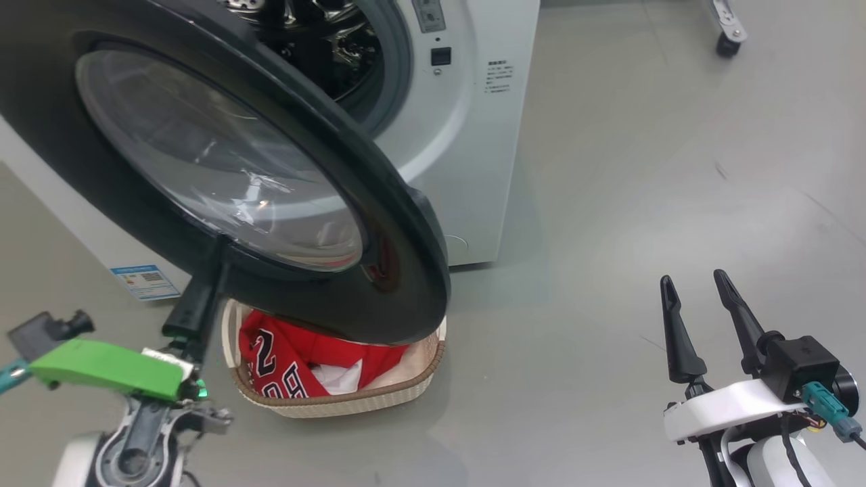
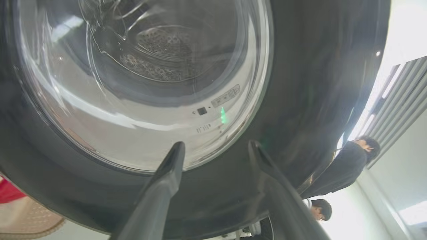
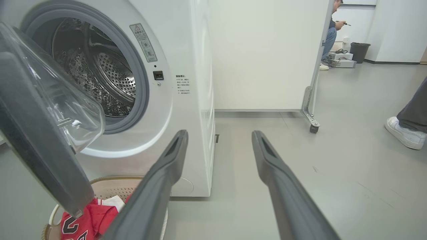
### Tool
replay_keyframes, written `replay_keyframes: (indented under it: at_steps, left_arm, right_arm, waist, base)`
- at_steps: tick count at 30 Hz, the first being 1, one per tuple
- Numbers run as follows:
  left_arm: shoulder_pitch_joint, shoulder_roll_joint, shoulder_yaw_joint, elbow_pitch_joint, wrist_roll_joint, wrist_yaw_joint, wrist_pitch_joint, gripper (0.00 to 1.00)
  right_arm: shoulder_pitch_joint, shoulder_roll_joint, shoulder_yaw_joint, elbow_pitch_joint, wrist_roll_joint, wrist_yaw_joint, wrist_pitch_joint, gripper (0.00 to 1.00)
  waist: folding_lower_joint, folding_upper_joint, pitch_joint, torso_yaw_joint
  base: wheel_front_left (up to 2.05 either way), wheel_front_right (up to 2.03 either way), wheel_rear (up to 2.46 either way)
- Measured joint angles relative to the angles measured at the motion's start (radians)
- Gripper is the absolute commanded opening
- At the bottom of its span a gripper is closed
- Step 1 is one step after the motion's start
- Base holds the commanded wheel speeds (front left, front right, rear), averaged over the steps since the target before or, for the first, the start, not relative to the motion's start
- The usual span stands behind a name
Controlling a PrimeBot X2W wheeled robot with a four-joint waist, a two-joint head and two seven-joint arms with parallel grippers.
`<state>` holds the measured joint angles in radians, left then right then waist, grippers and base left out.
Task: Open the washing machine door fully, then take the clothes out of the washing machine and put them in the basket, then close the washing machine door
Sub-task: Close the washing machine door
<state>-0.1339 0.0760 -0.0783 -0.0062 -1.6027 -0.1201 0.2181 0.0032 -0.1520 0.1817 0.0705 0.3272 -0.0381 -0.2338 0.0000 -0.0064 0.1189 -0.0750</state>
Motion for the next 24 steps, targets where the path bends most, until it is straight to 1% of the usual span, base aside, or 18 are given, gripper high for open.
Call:
replay_keyframes:
  at_steps: [1, 3, 8, 12, 13, 14, 19, 20, 22, 24]
  left_arm:
    - [0.004, 0.021, 0.002, -0.004, 0.048, 0.0, -0.013, 1.0]
    - [0.014, 0.049, 0.012, -0.013, 0.103, 0.0, -0.044, 1.0]
    - [0.047, 0.13, 0.004, -0.021, 0.33, 0.0, -0.131, 1.0]
    - [0.081, 0.17, 0.001, -0.016, 0.496, 0.0, -0.212, 1.0]
    - [0.09, 0.172, 0.005, -0.015, 0.522, 0.002, -0.232, 1.0]
    - [0.097, 0.179, 0.0, -0.014, 0.563, 0.008, -0.252, 1.0]
    - [0.125, 0.241, -0.03, -0.013, 0.797, 0.075, -0.333, 1.0]
    - [0.125, 0.241, -0.03, -0.013, 0.797, 0.075, -0.333, 1.0]
    - [0.136, 0.253, -0.055, -0.008, 0.868, 0.102, -0.356, 1.0]
    - [0.149, 0.254, -0.074, -0.001, 0.913, 0.127, -0.376, 1.0]
  right_arm:
    - [0.003, -0.001, -0.001, 0.0, 0.0, 0.0, 0.0, 1.0]
    - [0.007, -0.002, -0.002, 0.0, 0.0, 0.0, 0.0, 1.0]
    - [0.013, -0.004, -0.003, -0.001, 0.0, -0.001, -0.001, 1.0]
    - [0.023, -0.005, -0.001, -0.001, 0.0, -0.001, 0.0, 1.0]
    - [0.025, -0.005, 0.001, -0.001, 0.0, -0.001, 0.0, 1.0]
    - [0.026, -0.005, 0.001, -0.002, 0.0, -0.001, 0.0, 1.0]
    - [0.026, -0.009, 0.002, -0.007, 0.0, -0.001, 0.0, 1.0]
    - [0.026, -0.009, 0.002, -0.007, 0.0, -0.001, 0.0, 1.0]
    - [0.026, -0.01, 0.002, -0.008, 0.0, -0.001, 0.0, 1.0]
    - [0.026, -0.011, 0.002, -0.009, 0.0, -0.001, 0.0, 1.0]
  waist:
    - [0.0, 0.0, -0.004, 0.008]
    - [0.0, 0.0, -0.011, 0.023]
    - [0.0, 0.0, -0.03, 0.058]
    - [0.0, 0.0, -0.047, 0.076]
    - [0.0, 0.0, -0.05, 0.079]
    - [0.0, 0.0, -0.053, 0.082]
    - [0.0, 0.0, -0.06, 0.086]
    - [0.0, 0.0, -0.06, 0.086]
    - [0.0, 0.0, -0.061, 0.086]
    - [0.0, 0.0, -0.061, 0.085]
  base:
    - [0.0, 0.0, 0.0]
    - [0.0, 0.0, 0.0]
    - [0.0, 0.0, 0.0]
    - [0.0, 0.0, 0.0]
    - [0.0, 0.0, 0.0]
    - [0.0, 0.0, 0.0]
    - [0.0, 0.0, 0.0]
    - [0.0, 0.0, 0.0]
    - [0.0, 0.0, 0.0]
    - [0.0, 0.0, 0.0]
